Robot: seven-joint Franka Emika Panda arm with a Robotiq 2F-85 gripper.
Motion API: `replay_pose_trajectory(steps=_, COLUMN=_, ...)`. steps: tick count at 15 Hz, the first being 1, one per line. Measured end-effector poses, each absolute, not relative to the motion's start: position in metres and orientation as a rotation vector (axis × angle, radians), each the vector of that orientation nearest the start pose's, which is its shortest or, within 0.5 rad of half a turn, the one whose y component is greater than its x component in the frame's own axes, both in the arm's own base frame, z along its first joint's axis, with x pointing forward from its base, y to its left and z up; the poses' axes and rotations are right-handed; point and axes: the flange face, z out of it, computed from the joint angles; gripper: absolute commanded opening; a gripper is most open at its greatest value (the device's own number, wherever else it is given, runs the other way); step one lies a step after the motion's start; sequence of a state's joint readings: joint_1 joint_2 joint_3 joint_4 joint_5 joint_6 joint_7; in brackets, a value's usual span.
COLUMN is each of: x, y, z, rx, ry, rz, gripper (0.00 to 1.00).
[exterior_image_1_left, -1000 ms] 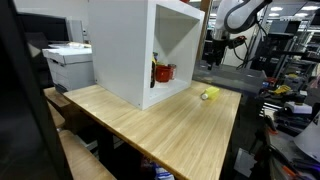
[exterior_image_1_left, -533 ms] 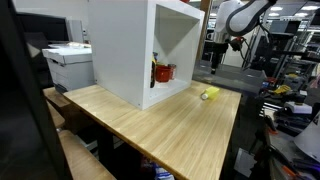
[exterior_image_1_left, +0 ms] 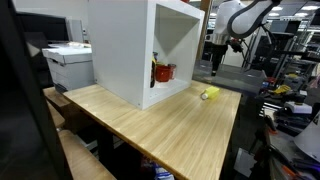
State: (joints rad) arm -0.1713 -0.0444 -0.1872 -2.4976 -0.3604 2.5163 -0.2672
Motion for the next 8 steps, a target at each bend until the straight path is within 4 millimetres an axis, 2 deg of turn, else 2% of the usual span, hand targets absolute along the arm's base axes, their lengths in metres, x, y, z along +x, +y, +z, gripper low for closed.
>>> replay_pose_trajectory(steps=3, x=0.442, y=-0.152, z=0.304, rx=-3.358, ry=-0.449, rz=0.032, gripper=1.0)
replay_pose_trajectory(steps=6, x=0.437, y=-0.112, z=0.289, rx=-3.346, ry=-0.714, rz=0.097, gripper=1.0)
replay_pose_trajectory(steps=7, x=0.434, y=-0.089, z=0.282, rx=-3.326, ry=-0.839, rz=0.124, gripper=1.0)
replay_pose_trajectory(steps=8, x=0.432, y=-0.077, z=0.278, rx=-3.312, ry=-0.901, rz=0.137, gripper=1.0)
